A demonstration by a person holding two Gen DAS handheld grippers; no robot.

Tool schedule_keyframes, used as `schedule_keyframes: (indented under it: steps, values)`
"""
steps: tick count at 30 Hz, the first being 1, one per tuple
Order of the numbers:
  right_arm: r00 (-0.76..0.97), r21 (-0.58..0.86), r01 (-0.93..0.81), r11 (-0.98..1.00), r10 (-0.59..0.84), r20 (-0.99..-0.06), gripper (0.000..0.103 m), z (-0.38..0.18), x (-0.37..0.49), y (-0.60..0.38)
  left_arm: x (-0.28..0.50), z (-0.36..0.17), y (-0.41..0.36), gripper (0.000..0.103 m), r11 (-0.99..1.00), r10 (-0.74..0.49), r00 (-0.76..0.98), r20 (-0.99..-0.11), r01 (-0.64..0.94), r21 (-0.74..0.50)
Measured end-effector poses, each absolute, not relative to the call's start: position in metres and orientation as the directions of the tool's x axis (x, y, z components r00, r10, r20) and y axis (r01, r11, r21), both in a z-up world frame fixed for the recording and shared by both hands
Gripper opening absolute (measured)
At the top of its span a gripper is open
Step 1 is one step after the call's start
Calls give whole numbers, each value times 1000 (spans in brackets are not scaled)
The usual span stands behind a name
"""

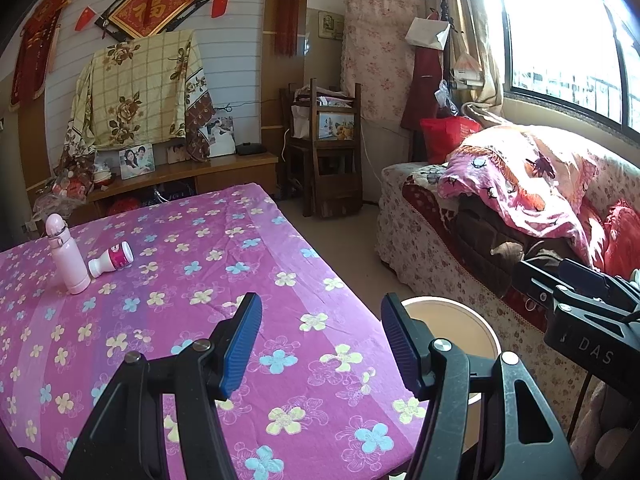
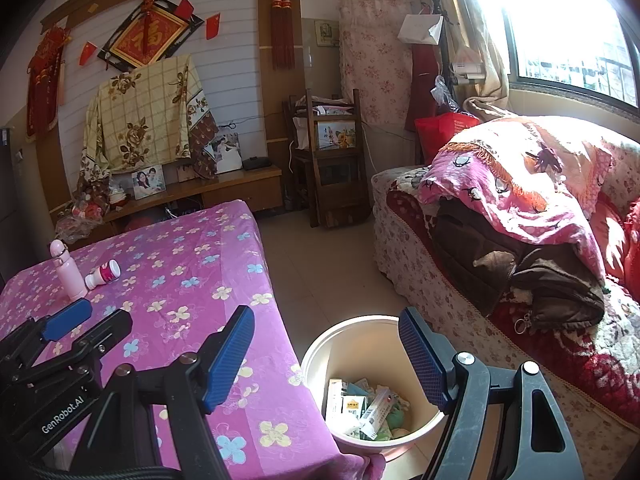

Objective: Collect trash

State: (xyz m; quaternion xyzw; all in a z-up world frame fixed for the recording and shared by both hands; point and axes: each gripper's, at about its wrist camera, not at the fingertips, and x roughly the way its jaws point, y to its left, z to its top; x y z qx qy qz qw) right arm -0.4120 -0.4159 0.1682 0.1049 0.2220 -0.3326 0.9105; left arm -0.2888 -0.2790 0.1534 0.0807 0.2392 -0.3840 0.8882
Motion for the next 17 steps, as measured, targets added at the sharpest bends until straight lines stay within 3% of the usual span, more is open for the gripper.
schedule_keyframes:
  steps: [17]
  values:
    - [671,36,651,759,-552,-495,78,161,-410,-423,-283,148,-279,63,686,-641,582,-500,727,-34]
